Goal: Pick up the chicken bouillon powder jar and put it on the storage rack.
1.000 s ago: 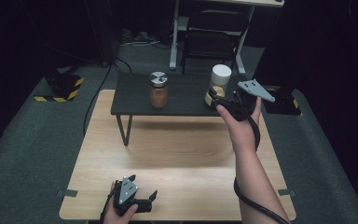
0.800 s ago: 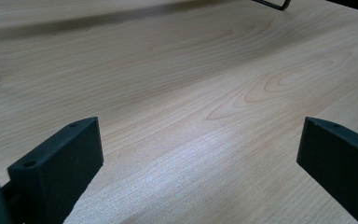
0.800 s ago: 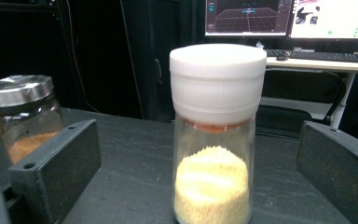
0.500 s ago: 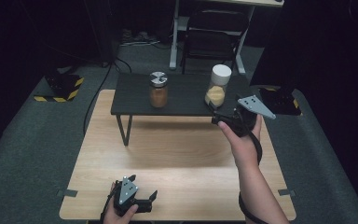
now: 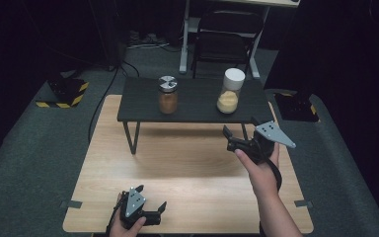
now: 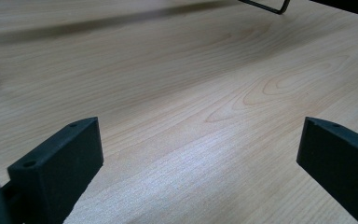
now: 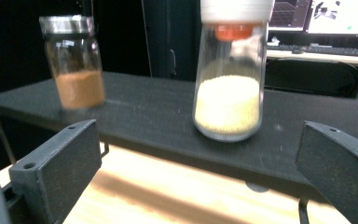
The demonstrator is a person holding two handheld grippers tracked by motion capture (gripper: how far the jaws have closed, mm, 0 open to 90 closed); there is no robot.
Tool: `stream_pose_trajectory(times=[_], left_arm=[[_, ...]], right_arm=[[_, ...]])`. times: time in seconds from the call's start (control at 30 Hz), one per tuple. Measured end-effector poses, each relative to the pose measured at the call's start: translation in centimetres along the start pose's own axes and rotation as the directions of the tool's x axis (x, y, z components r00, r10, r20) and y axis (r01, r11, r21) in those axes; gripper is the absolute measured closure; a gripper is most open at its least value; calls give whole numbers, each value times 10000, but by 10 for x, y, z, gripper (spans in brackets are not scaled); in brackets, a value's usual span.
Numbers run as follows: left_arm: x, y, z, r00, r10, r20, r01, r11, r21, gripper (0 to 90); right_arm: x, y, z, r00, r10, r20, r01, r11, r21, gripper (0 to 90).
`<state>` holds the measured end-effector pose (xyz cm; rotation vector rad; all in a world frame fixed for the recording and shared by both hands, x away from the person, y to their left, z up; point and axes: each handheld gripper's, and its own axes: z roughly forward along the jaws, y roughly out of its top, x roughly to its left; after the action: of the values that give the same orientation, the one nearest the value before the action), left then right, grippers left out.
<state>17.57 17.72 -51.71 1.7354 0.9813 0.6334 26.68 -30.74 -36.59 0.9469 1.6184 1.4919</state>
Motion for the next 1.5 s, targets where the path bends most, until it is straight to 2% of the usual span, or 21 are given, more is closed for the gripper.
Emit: stream_pose_trajectory(times=[0.3, 0.33, 0.37, 0.63, 0.7, 0.73, 0.83, 0.93, 0.97, 1.0, 1.17, 1.33, 1.5], left_arm=[[0, -2, -1, 10000, -28, 6, 28, 9999, -107, 6], [0, -2, -1, 10000, -28, 6, 28, 9999, -107, 6], [0, -2, -1, 10000, -17, 7, 17, 9999, -124, 6], [1, -4, -2, 10000, -64, 28, 65, 9998, -208, 6], [1, -3, -1, 10000, -61, 22, 61, 9998, -187, 6], [1, -3, -1, 10000, -56, 2, 56, 9998, -188, 6], [0, -3, -1, 10000, -33, 19, 33, 9998, -186, 6], [0, -3, -1, 10000, -33, -1, 33, 9998, -183, 6], [0, -3, -1, 10000, -33, -1, 33, 9998, -183, 6], [0, -3, -2, 10000, -29, 15, 29, 9998, -187, 6], [-2, -2, -1, 10000, 94, -26, -94, 9999, -96, 6], [-6, -1, 0, 9994, 352, -45, -353, 9994, -65, 6], [-9, 1, 1, 9978, 665, -1, -665, 9978, 44, 6]], right_arm=[[2, -38, -20, 9994, -306, -185, 314, 9985, 441, 0], [2, -38, -20, 9994, -306, -185, 314, 9985, 441, 0], [2, -50, -25, 9993, -283, -257, 297, 9979, 572, 0], [5, -88, -43, 9982, -519, -305, 555, 9894, 1343, 0], [5, -92, -44, 9980, -557, -309, 596, 9877, 1448, 0], [6, -101, -47, 9976, -650, -247, 683, 9822, 1752, 0], [8, -115, -52, 9970, -744, -219, 774, 9711, 2260, 2], [9, -125, -56, 9968, -787, -121, 791, 9608, 2658, 2], [9, -125, -56, 9968, -787, -121, 791, 9608, 2658, 2], [8, -129, -59, 9971, -755, -91, 749, 9555, 2854, 2], [8, -132, -64, 9944, -1042, -165, 1043, 9462, 3062, 2], [8, -135, -68, 9949, -1012, -24, 963, 9389, 3304, 2], [11, -137, -72, 9929, -1184, 66, 1074, 9217, 3727, 4]])
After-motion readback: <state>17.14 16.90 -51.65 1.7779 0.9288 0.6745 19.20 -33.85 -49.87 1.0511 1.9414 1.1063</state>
